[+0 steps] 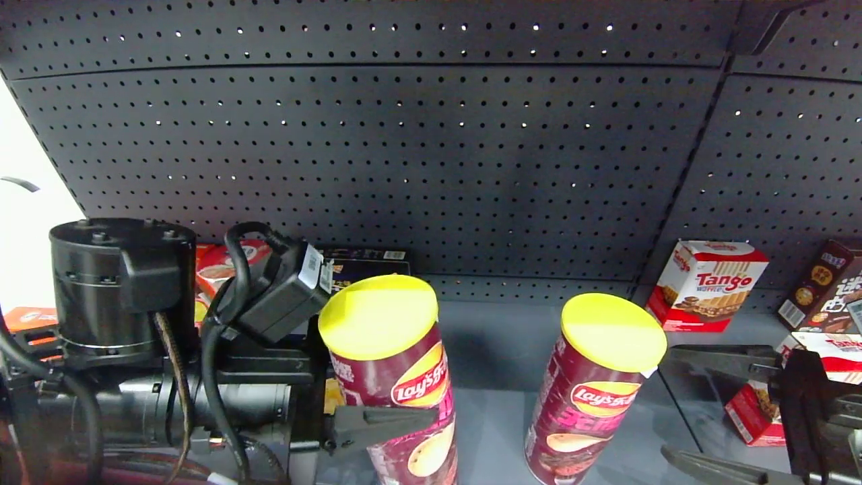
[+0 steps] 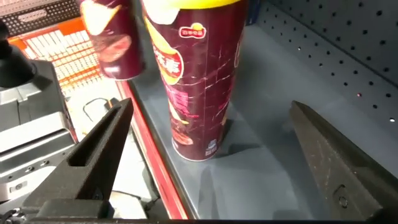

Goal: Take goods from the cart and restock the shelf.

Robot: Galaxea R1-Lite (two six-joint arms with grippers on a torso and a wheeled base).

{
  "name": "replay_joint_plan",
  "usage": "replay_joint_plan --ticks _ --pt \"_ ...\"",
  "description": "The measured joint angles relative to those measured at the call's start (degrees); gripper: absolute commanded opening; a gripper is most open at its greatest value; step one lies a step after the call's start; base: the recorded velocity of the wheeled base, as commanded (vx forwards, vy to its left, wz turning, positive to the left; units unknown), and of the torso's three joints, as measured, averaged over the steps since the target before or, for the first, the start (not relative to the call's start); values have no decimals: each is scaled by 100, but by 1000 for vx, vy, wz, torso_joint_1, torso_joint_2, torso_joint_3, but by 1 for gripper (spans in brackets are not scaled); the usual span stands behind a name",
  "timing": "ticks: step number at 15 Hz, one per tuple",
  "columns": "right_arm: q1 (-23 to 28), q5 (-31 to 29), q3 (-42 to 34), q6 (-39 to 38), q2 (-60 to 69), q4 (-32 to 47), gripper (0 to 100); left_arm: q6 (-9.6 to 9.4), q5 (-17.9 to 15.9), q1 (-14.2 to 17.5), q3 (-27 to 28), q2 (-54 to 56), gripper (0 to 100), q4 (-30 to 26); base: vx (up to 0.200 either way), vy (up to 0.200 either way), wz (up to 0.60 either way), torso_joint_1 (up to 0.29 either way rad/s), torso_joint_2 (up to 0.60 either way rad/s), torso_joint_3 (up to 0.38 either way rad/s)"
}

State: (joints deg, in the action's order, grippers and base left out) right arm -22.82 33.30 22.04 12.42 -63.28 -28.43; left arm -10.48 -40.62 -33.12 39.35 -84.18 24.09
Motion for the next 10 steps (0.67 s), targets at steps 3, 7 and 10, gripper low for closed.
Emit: replay_joint_plan --ticks 3,7,10 --pt "66 -2 -11 -5 38 -11 100 33 167 -100 391 -204 0 -4 0 0 0 0 0 0" --pt "127 -2 48 -6 52 -11 100 22 1068 -262 883 -551 0 98 0 0 0 0 0 0" --pt "135 -2 41 -13 63 -15 100 17 1073 -321 1224 -796 0 -11 0 0 0 0 0 0"
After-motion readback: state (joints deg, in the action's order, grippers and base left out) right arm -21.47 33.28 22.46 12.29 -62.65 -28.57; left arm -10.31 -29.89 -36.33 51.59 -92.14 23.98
